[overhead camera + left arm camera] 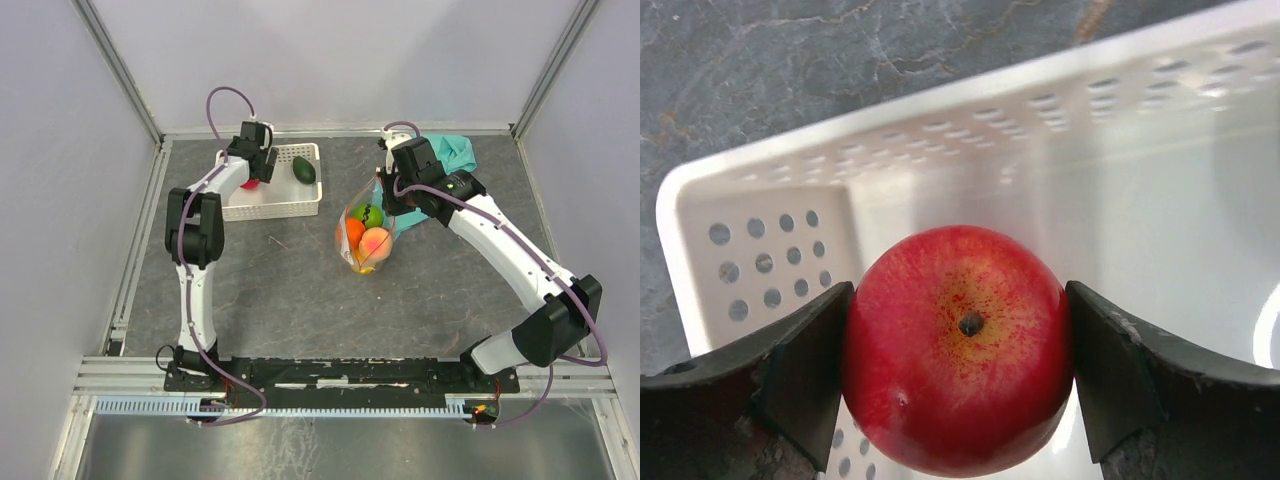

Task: Place the food in the zip-top bag and seal the zipper
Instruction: Pick up the fake fruit from the bin, then place the fake fruit in the zipper food storage bag.

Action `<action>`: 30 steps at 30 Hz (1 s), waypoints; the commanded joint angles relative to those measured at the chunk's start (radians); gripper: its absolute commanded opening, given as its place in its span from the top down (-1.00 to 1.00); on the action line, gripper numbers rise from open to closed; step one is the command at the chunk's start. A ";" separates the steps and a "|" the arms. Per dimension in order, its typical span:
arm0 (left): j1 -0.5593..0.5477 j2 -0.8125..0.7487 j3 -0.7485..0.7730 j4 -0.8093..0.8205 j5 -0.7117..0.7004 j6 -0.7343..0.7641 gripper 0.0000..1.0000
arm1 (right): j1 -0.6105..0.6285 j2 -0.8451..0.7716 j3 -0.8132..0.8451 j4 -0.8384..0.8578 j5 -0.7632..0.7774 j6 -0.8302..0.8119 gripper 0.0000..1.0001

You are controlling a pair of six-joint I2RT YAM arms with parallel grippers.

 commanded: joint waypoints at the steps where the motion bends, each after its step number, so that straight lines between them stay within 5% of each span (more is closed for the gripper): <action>1: 0.002 -0.167 -0.044 0.006 0.105 -0.085 -0.33 | -0.002 -0.013 0.029 0.035 -0.014 0.015 0.96; 23: -0.021 -0.756 -0.449 0.192 0.685 -0.508 -0.12 | -0.003 -0.015 0.013 0.087 -0.040 0.027 0.96; 30: -0.105 -0.858 -0.536 0.283 0.729 -0.590 -0.11 | -0.003 -0.007 0.014 0.082 -0.025 0.038 0.96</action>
